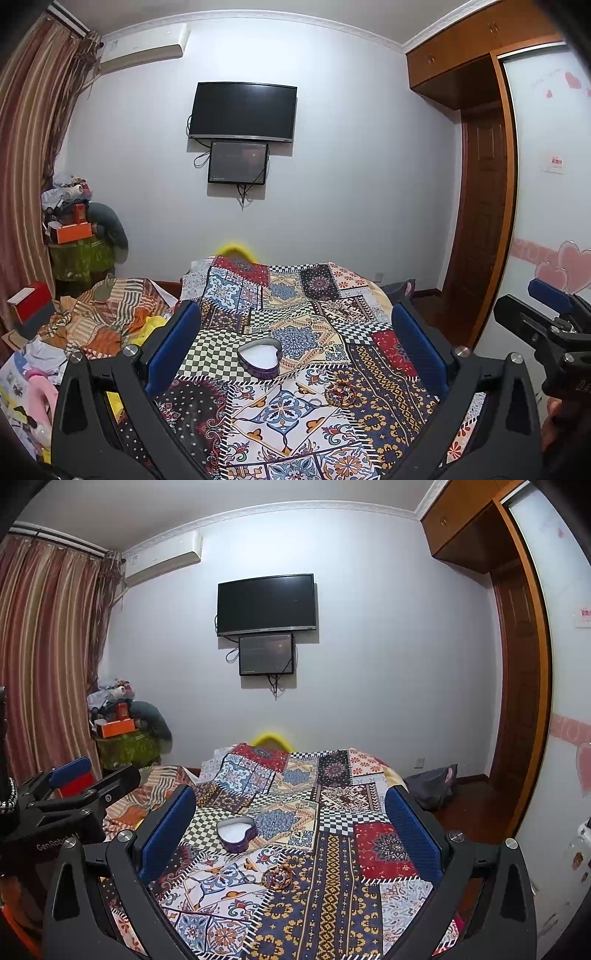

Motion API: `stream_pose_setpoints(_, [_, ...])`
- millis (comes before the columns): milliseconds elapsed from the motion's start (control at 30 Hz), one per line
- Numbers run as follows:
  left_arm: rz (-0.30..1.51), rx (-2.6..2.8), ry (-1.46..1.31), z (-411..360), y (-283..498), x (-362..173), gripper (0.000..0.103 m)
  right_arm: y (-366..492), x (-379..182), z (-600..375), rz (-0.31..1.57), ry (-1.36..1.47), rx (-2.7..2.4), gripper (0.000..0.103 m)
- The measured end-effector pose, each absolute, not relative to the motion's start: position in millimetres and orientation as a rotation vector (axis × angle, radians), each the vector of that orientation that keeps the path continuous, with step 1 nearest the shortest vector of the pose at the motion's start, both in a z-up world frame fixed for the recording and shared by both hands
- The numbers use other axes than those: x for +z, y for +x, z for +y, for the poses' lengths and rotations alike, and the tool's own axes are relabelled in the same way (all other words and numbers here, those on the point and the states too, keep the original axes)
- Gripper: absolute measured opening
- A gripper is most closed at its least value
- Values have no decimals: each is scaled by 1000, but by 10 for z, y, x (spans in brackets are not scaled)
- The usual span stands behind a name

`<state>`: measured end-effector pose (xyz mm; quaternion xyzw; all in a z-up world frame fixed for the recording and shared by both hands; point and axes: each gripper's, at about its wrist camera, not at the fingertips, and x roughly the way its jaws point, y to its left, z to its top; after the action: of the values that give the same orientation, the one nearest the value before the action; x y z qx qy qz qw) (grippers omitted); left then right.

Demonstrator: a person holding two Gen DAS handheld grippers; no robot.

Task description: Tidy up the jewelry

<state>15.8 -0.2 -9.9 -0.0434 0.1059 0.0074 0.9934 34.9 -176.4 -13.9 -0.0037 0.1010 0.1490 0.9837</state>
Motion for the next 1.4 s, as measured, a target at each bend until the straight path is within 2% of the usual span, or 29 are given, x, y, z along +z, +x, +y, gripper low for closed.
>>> stream_pose_setpoints(667, [291,23,-115,129,556,-331,103,742,-458,-1710,309,-25,280,102])
stream_pose_setpoints(1100, [587,66,-148,374,1346,-1283,103,1445,-1283,-1633,592,-110,245,101])
stream_pose_setpoints(1200, [653,57,-159,394,1484,-1499,100,1547,-1430,-1629,646,-113,257,101])
stream_pose_setpoints(1267, [694,51,-162,395,1564,-1621,93,1602,-1500,-1626,674,-112,271,98])
stream_pose_setpoints(1333, [729,39,-166,392,1637,-1726,89,1673,-1560,-1613,696,-113,287,91])
stream_pose_setpoints(1400, [765,22,-166,372,1716,-1833,88,1760,-1618,-1605,717,-113,302,86])
